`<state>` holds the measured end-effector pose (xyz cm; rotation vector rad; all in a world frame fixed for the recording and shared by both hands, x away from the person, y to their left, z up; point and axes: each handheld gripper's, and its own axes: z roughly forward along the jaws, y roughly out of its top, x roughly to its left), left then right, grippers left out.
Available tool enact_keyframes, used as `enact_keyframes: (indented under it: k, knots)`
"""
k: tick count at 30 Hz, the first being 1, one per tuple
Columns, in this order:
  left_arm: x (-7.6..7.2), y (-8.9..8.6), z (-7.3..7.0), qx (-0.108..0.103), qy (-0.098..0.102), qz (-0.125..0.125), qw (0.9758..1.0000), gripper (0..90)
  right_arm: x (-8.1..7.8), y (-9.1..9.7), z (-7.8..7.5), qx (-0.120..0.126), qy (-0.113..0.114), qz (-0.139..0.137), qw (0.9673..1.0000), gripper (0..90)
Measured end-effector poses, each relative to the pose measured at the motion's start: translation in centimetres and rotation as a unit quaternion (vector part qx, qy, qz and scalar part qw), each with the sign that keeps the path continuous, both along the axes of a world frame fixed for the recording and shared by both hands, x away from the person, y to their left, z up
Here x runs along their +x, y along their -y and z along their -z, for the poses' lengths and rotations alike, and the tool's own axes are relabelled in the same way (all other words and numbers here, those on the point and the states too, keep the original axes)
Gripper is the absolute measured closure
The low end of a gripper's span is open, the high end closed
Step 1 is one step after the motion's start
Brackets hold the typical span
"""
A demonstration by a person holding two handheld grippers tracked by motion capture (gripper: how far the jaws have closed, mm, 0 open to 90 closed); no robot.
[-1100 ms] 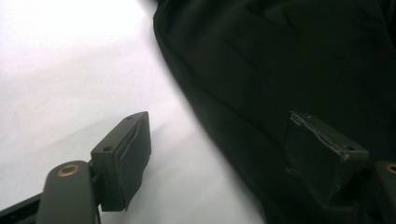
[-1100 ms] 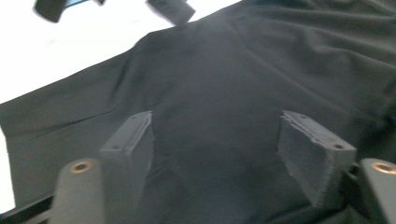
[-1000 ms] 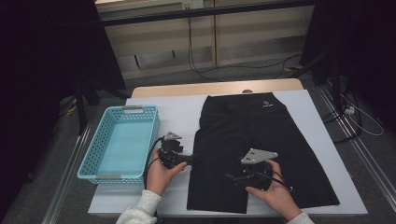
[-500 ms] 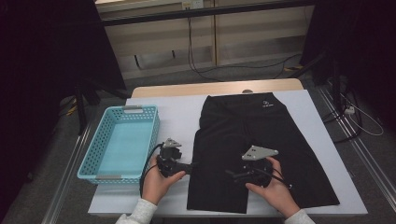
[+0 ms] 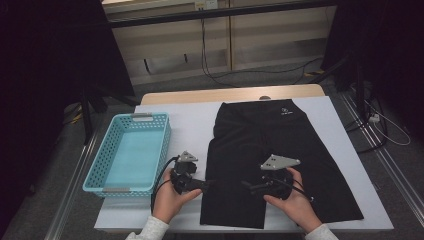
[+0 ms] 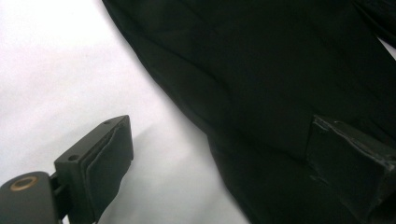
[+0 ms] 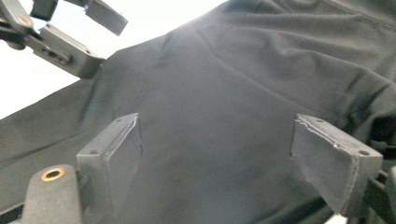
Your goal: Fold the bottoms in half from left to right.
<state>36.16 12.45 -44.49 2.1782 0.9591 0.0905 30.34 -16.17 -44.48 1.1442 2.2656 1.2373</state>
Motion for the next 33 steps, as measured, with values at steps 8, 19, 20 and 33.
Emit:
enact_keyframes:
  k: [8,19,20,33]
  knots:
    - [-0.3,-0.1,0.2,0.01,0.0,0.0,0.9999,10.5,0.0,0.0,-0.2,-0.001,0.005,0.001,1.0,16.4]
    - [-0.6,0.1,0.6,0.039,0.026,-0.004,0.9989,16.1,-0.1,0.5,-0.1,0.003,-0.001,0.003,1.0,15.9]
    - [-0.7,0.2,0.6,0.041,0.028,-0.001,0.9988,16.0,-0.1,0.5,0.0,0.003,-0.001,0.004,1.0,15.9]
    - [-1.6,0.8,0.6,0.044,0.041,-0.007,0.9982,35.2,-0.2,0.3,0.0,0.003,0.002,0.005,1.0,15.4]
